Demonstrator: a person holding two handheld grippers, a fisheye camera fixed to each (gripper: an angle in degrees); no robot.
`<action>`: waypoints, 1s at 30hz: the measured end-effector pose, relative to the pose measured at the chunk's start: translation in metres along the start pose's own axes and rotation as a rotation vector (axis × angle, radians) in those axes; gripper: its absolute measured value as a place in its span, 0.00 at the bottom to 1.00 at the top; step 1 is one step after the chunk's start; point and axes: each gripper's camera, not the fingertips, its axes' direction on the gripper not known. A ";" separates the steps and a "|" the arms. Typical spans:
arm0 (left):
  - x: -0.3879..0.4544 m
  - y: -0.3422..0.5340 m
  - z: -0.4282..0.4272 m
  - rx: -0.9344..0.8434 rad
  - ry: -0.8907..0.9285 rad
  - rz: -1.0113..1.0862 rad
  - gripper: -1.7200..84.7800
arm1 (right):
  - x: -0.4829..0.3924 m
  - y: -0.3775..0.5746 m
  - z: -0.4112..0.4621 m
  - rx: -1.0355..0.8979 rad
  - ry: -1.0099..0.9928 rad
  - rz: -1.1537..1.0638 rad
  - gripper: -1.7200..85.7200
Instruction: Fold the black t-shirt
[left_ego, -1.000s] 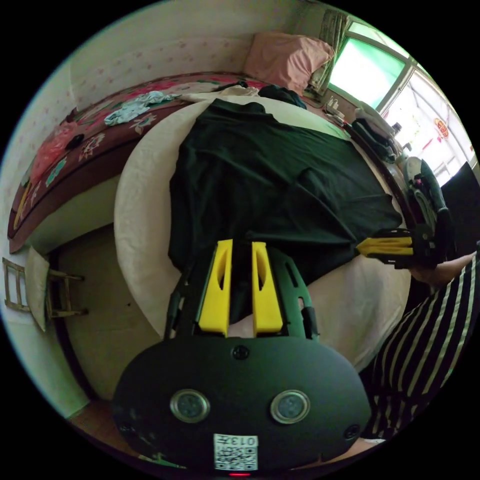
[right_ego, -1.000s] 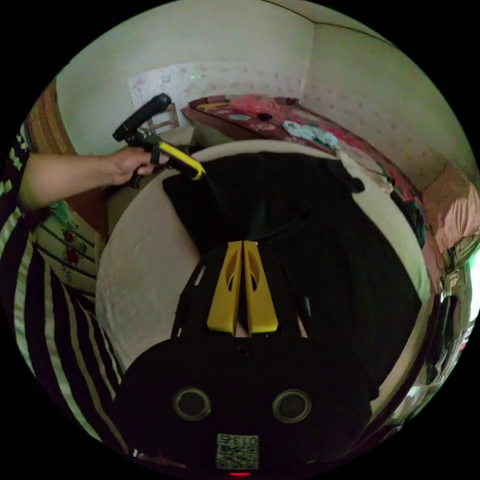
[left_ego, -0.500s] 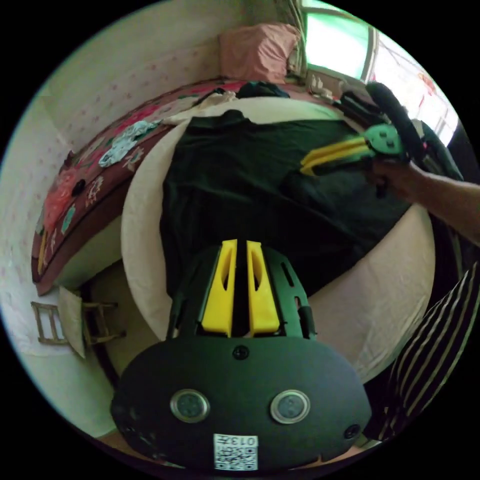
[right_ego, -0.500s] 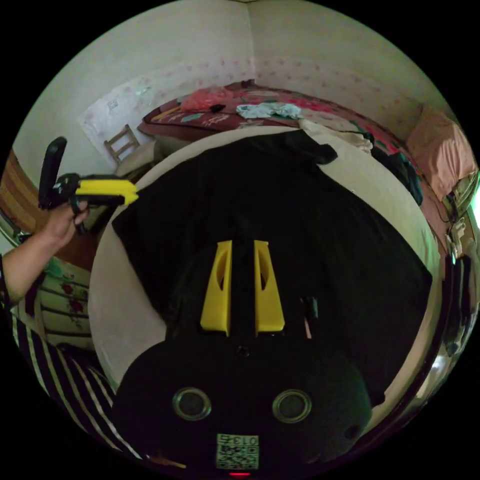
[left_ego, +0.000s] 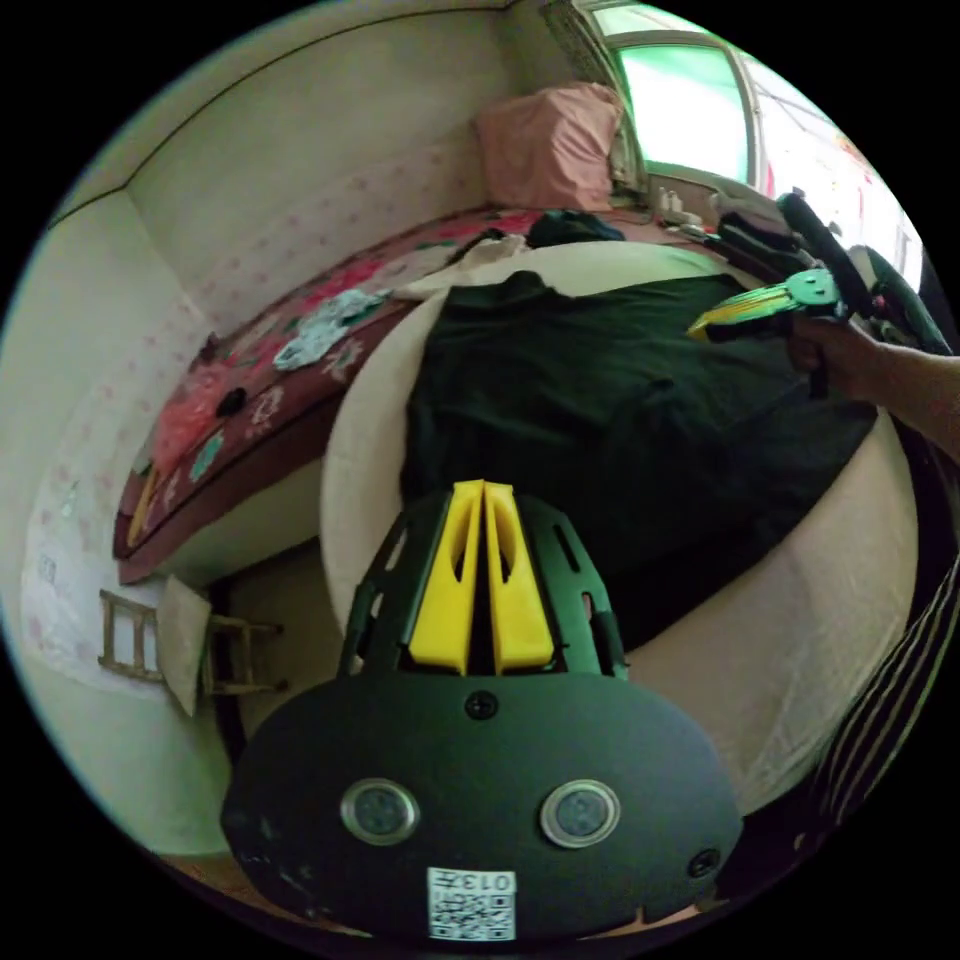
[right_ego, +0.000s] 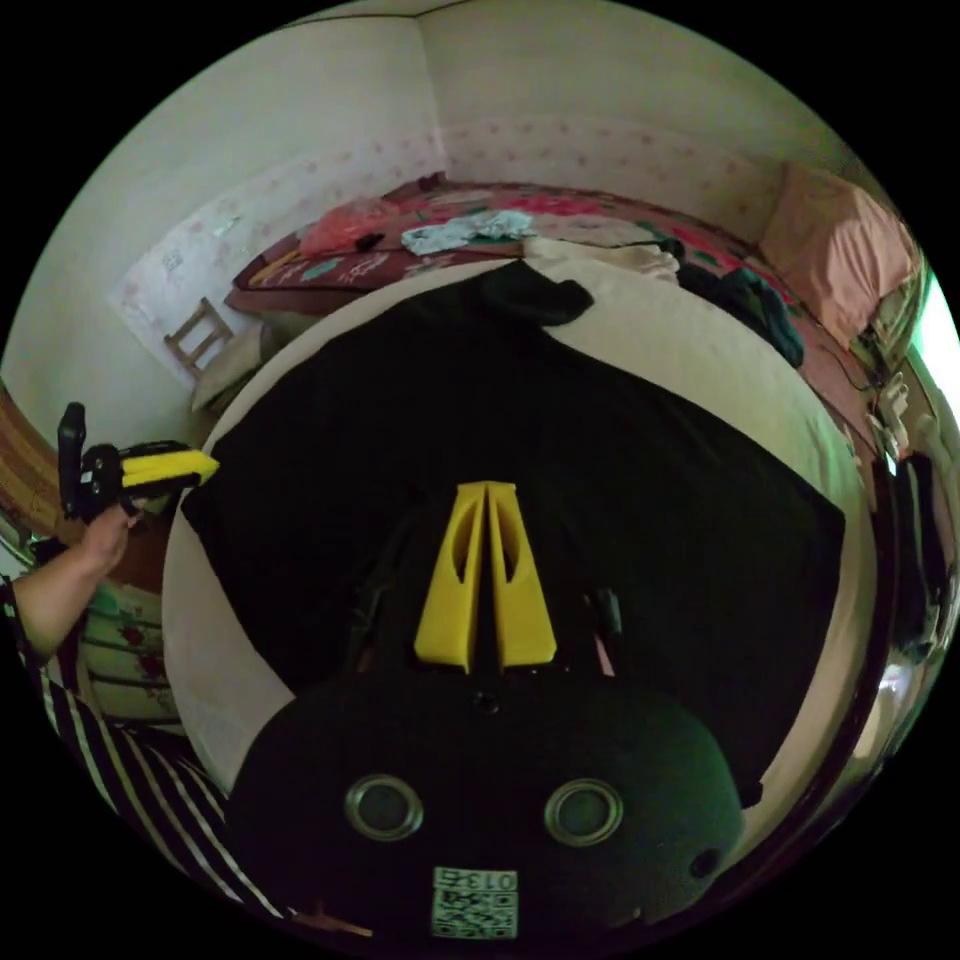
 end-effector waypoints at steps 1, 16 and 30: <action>0.006 -0.013 0.004 0.015 0.036 0.026 0.02 | -0.006 -0.002 0.004 -0.011 0.005 -0.046 0.02; 0.060 -0.062 0.072 -0.104 0.247 0.203 0.02 | 0.025 -0.011 0.039 -0.173 -0.058 -0.124 0.03; 0.066 -0.076 0.070 -0.025 0.188 0.224 0.02 | 0.065 -0.001 0.031 -0.149 -0.144 -0.223 0.03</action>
